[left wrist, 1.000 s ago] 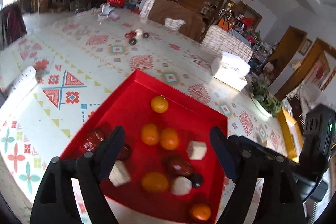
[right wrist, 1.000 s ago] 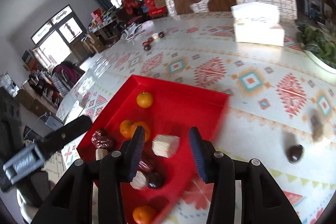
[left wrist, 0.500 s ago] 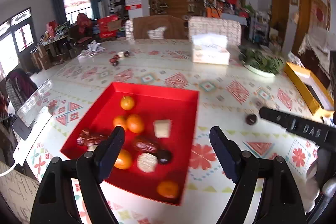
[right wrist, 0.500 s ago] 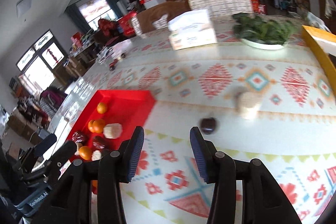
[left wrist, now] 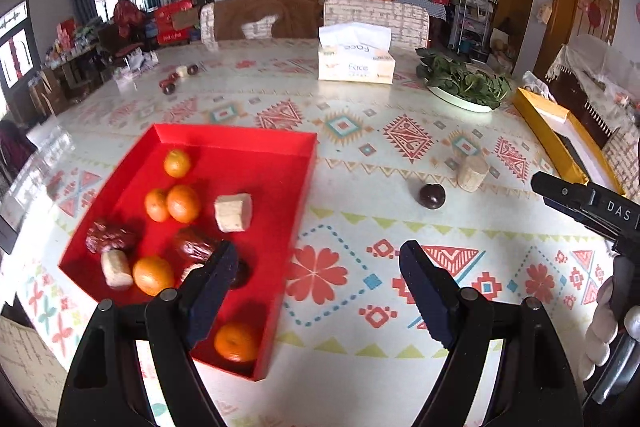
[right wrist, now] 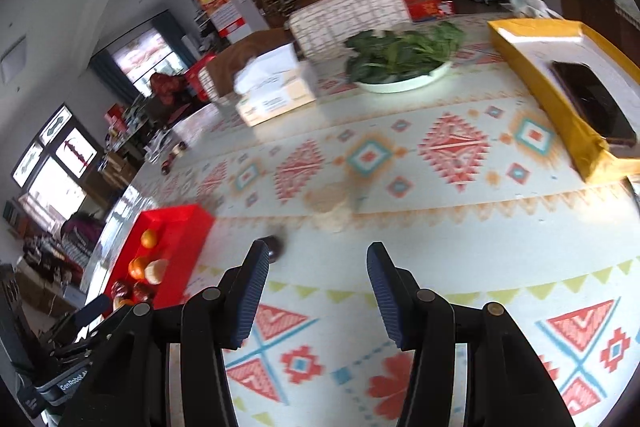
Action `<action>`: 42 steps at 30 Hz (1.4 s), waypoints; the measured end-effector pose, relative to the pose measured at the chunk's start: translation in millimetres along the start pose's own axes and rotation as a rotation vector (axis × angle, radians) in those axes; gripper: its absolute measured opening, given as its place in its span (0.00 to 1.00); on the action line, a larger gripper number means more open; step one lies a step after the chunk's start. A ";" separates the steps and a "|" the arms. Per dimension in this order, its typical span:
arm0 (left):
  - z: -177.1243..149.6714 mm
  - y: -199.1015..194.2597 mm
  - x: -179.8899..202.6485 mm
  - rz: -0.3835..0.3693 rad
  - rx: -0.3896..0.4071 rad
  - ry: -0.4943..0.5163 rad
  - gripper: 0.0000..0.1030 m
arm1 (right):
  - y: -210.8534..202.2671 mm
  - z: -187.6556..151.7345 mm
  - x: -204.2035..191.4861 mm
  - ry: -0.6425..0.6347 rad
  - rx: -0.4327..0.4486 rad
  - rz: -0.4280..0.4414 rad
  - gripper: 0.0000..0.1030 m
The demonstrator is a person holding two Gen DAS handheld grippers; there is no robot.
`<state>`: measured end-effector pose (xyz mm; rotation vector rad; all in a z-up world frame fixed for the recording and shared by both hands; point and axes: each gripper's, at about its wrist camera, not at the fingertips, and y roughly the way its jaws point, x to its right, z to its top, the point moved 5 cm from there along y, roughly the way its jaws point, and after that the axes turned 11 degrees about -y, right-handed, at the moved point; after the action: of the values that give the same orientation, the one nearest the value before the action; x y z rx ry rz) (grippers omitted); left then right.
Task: Organize fruits
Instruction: 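Grasp a beige round cake with the right tool while the left tool grasps a dark date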
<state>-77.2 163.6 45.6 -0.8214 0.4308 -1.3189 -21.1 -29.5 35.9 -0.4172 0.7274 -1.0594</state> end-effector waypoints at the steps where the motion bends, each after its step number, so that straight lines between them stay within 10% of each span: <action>1: -0.5 2.9 -1.0 -0.015 -0.011 -0.015 0.80 | 0.3 0.9 8.1 0.013 0.000 -0.008 0.54; 25: -0.1 69.8 59.9 -0.147 -0.114 0.090 0.80 | 104.7 23.7 -5.0 -0.145 -0.132 -0.104 0.57; 28: 2.6 79.4 70.9 -0.155 -0.122 0.104 0.80 | 104.7 23.6 -5.7 -0.175 -0.129 -0.126 0.40; 37: 6.9 112.6 105.6 -0.183 -0.143 0.171 0.79 | 86.6 31.7 13.3 -0.105 -0.086 -0.130 0.40; 42: 2.7 125.5 114.2 -0.138 -0.131 0.223 0.29 | 80.8 33.8 25.4 -0.059 -0.078 -0.129 0.40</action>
<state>35.6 58.9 -25.9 -0.8267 0.6522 -1.5300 61.7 -17.3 0.0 -0.5663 0.6977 -1.1372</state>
